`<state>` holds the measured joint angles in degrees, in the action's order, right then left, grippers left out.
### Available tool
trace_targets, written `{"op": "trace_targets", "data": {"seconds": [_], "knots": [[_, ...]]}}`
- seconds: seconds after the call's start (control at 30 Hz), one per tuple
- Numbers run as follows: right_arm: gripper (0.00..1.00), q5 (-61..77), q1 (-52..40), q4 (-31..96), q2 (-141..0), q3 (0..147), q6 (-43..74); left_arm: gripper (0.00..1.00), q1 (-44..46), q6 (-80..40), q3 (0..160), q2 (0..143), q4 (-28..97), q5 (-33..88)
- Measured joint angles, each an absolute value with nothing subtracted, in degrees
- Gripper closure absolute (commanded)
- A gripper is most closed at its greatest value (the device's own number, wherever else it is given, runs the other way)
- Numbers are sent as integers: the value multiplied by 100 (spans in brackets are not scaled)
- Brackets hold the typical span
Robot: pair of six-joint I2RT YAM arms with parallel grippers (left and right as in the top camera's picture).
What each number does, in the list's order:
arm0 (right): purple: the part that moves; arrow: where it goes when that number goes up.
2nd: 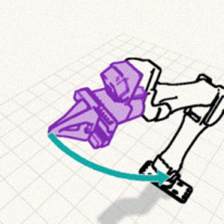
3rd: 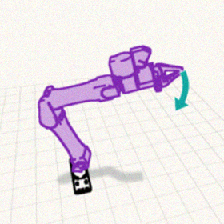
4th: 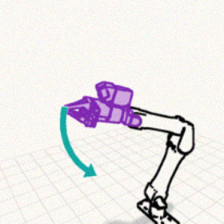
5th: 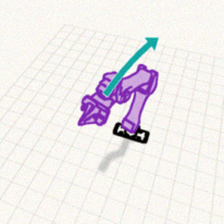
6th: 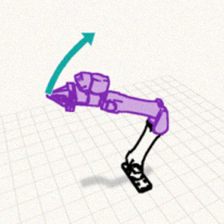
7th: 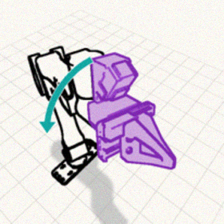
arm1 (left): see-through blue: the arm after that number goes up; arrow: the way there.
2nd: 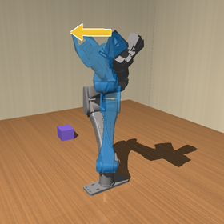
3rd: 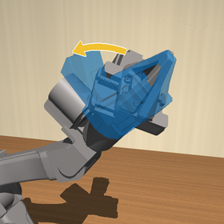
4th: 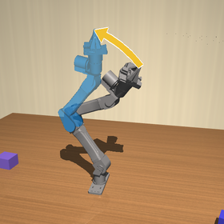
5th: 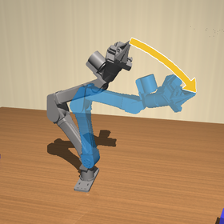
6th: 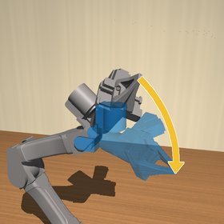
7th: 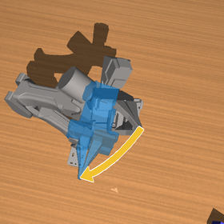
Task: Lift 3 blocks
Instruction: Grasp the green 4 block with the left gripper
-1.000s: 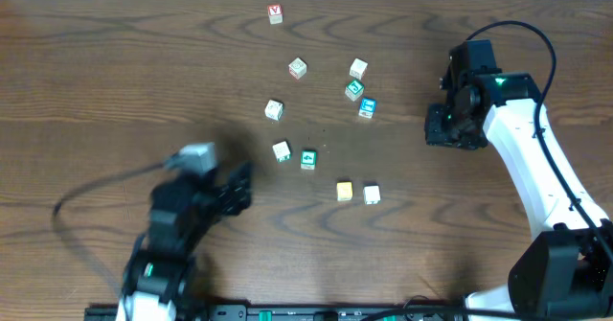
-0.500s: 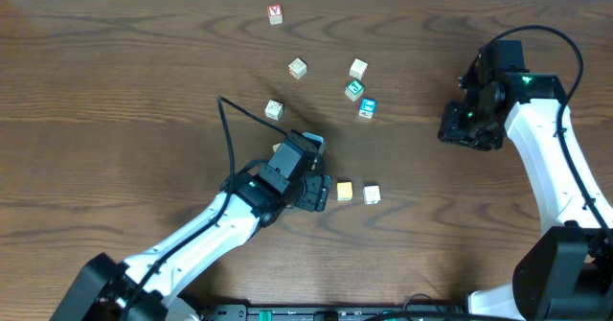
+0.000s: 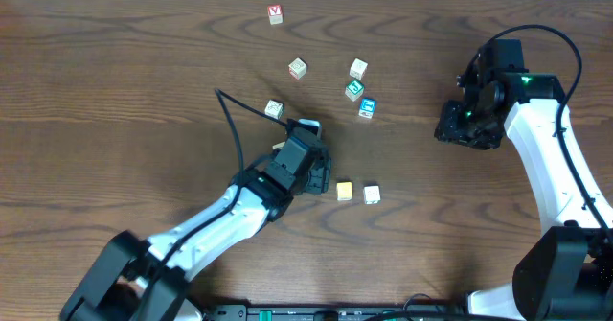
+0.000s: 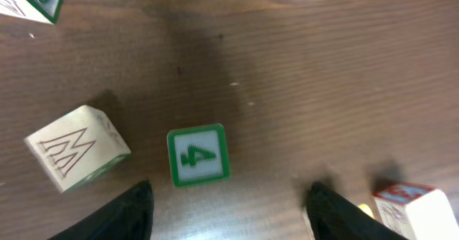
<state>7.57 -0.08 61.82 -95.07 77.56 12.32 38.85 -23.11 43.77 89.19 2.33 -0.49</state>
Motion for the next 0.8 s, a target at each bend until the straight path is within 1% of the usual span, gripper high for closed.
{"op": "trace_targets", "data": {"seconds": [0.07,0.17,0.2,0.27,0.37,0.43,0.47,0.5,0.63,0.8], "knots": [[55,760,-8,6173,-9507,7756,1232,34,3885,-2403,4377,9122,64,-86],[55,770,-10,6163,-9507,7756,1232,45,3885,-2506,4377,9330,-145,-130],[55,773,-8,6158,-9507,7756,1232,47,3885,-2574,4377,9369,-191,-145],[55,775,-10,6147,-9507,7756,1232,48,3885,-2585,4377,9386,-215,-169],[55,775,-8,6134,-9507,7756,1232,57,3885,-2596,4377,9389,-292,-189],[55,775,-10,6125,-9507,7756,1232,57,3885,-2615,4377,9386,-287,-224],[55,775,-10,6125,-9507,7756,1232,56,3885,-2635,4377,9389,-290,-246],[55,775,-10,6125,-9507,7756,1232,50,3885,-2639,4377,9389,-290,-259],[54,775,-10,6125,-9507,7756,1232,41,3885,-2679,4377,9386,-283,-314],[54,775,-10,6123,-9507,7756,1232,40,3885,-2683,4377,9389,-283,-342]]}}
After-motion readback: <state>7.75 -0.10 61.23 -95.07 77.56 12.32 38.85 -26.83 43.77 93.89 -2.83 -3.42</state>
